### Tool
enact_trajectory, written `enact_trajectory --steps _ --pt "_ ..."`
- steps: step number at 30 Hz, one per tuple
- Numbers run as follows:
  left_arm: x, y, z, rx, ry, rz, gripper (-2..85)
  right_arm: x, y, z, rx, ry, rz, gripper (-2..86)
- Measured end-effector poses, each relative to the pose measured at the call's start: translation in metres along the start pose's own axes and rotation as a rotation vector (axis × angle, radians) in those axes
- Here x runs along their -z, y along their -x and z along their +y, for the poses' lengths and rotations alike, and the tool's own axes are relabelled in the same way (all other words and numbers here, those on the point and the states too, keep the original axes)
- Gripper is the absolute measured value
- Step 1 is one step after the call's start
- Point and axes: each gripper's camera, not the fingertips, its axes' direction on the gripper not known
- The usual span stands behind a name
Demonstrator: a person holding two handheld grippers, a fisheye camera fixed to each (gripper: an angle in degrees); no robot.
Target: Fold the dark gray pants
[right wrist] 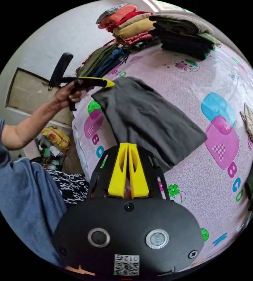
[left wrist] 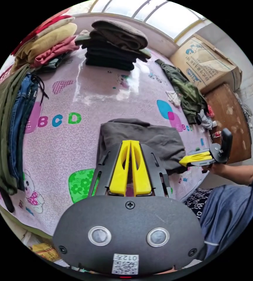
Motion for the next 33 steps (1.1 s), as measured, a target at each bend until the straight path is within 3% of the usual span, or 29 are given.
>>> enact_trajectory --steps 3,7,12,15,17,19,21,23,27,29,33 --pt "-0.036 0.016 -0.001 -0.004 0.096 -0.012 0.3 -0.032 0.001 0.002 0.016 0.04 0.045 0.0" --pt "-0.07 0.032 0.014 0.064 0.101 0.121 0.2 -0.033 0.002 -0.011 0.062 0.076 0.023 0.1" --pt "-0.04 0.002 0.052 0.104 -0.078 0.092 0.4 0.048 -0.039 0.018 -0.176 -0.204 -0.063 0.7" --pt "-0.026 -0.063 0.076 -0.056 -0.219 0.142 0.5 0.061 -0.107 0.041 -0.431 -0.289 -0.133 2.3" --pt "-0.06 -0.137 0.083 -0.277 -0.143 0.268 0.6 0.044 -0.161 0.05 -0.591 -0.292 -0.317 4.3" --pt "-0.103 -0.197 0.091 -0.428 -0.026 0.33 0.6 0.03 -0.185 0.055 -0.669 -0.3 -0.381 6.1" --pt "-0.144 -0.253 0.108 -0.539 0.043 0.262 0.8 0.022 -0.196 0.056 -0.7 -0.283 -0.367 7.3" --pt "-0.183 -0.31 0.133 -0.679 0.048 0.067 1.2 0.009 -0.206 0.054 -0.714 -0.244 -0.393 8.2" --pt "-0.224 -0.362 0.16 -0.819 0.078 0.011 3.6 -0.002 -0.215 0.057 -0.718 -0.243 -0.441 8.0" --pt "-0.249 -0.391 0.181 -0.962 0.049 -0.209 5.6 -0.005 -0.219 0.062 -0.716 -0.262 -0.453 7.5" --pt "-0.289 -0.42 0.193 -0.997 0.09 -0.293 9.8 -0.01 -0.223 0.071 -0.707 -0.275 -0.453 6.7"
